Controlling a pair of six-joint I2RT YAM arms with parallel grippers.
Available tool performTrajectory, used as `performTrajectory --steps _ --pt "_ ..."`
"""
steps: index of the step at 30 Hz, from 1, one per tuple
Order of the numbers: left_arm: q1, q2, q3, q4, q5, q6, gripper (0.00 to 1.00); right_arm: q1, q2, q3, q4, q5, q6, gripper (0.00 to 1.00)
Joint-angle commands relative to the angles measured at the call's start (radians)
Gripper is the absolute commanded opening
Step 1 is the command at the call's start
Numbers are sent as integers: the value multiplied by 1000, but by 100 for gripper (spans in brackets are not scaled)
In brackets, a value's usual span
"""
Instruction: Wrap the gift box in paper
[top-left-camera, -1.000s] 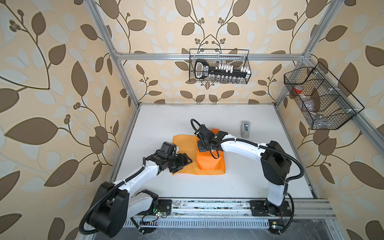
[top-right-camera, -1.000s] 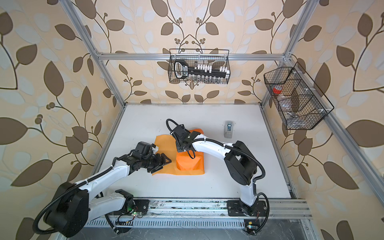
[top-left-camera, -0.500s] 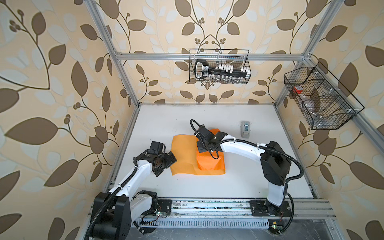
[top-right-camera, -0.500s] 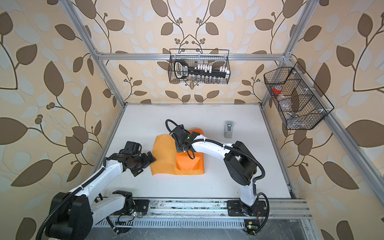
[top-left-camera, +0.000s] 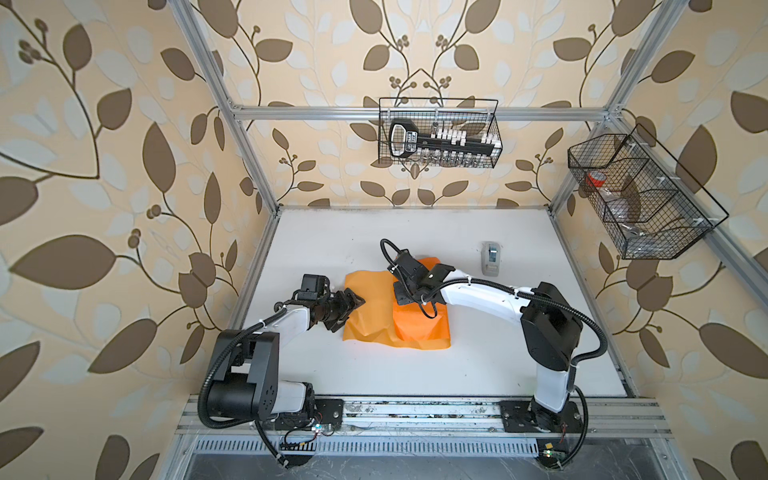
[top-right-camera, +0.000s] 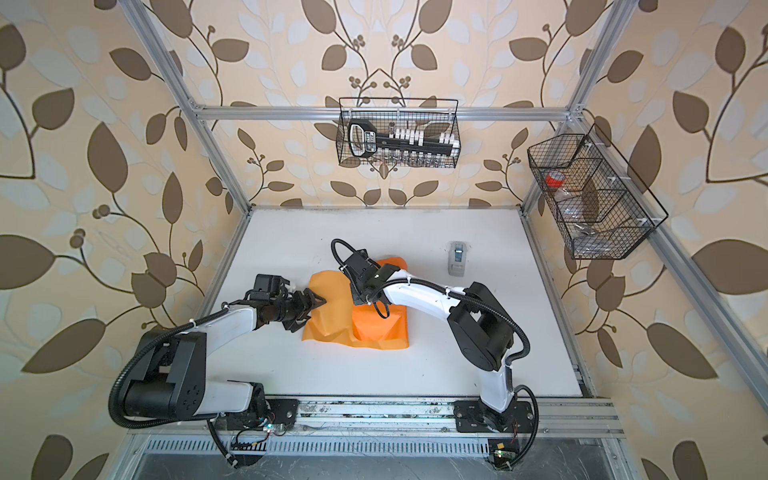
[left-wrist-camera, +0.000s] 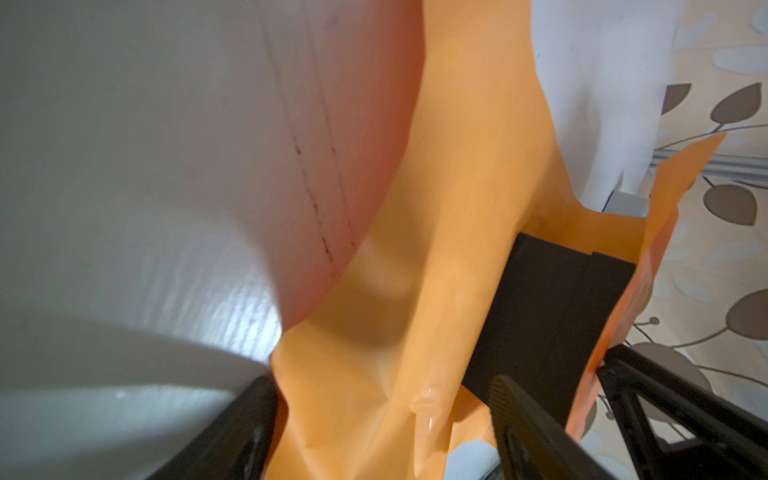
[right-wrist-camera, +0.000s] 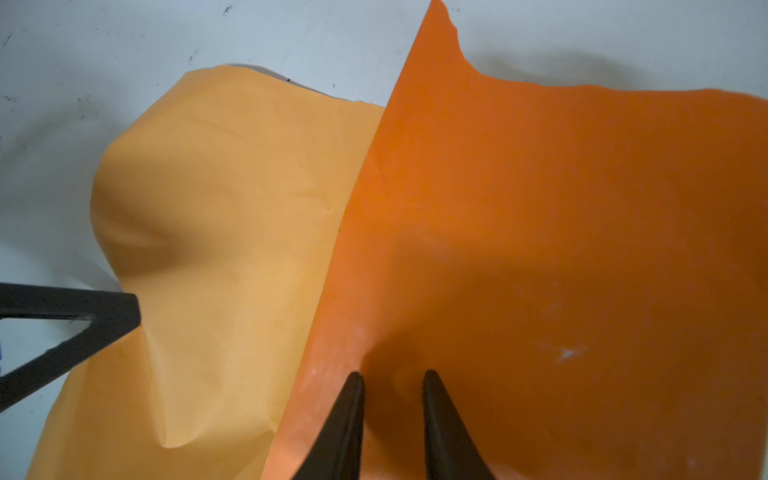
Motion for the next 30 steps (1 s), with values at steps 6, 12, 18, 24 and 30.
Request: performTrajectory --steps 6,12,18,24,30 --pt "-2 -58 -31 -174 6 36 55 11 54 -49 -44 -63 0 25" --pt "-1 -198 -32 -197 -2 15 59 11 54 -55 -38 -67 1 25" --pt "-1 -214 3 -209 18 24 38 12 47 -66 -32 -70 3 24" --pt "-2 -122 31 -182 151 60 2 10 54 -65 -22 -85 6 24" --pt "-20 -179 59 -191 233 85 0 6 56 -76 -7 -113 8 24"
